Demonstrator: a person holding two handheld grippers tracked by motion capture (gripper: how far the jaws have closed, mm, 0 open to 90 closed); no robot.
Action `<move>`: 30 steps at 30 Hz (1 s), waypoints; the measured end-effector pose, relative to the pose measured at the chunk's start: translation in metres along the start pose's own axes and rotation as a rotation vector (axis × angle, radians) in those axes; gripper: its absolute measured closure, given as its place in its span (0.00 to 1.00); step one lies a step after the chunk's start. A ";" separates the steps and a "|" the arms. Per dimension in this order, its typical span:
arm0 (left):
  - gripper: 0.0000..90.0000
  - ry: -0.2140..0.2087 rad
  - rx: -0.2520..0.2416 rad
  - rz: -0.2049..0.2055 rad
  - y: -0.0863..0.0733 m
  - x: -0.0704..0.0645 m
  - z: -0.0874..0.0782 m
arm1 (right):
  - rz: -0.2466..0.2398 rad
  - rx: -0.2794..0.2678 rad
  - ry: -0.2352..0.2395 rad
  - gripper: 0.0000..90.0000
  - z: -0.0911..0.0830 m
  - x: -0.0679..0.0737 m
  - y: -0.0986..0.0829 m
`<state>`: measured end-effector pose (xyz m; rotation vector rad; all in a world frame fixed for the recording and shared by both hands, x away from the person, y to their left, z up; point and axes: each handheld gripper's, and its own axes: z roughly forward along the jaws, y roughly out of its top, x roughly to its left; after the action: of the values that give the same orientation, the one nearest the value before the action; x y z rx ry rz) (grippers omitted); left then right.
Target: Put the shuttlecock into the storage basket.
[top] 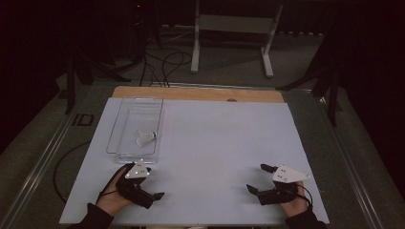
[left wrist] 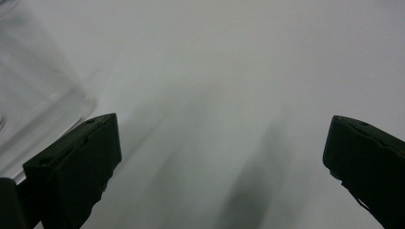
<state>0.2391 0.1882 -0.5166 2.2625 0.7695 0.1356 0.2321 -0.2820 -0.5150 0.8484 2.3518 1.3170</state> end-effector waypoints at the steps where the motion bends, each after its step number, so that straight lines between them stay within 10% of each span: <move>1: 0.00 0.008 -0.001 -0.004 -0.002 0.000 -0.001 | 0.001 0.000 0.000 0.10 0.000 0.000 0.000; 30: 0.00 0.178 -0.128 -0.051 -0.024 -0.008 0.002 | -0.013 0.006 0.005 0.10 0.001 0.000 -0.001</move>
<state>0.2219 0.1957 -0.5332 2.1273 0.8844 0.3558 0.2325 -0.2814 -0.5161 0.8313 2.3618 1.3089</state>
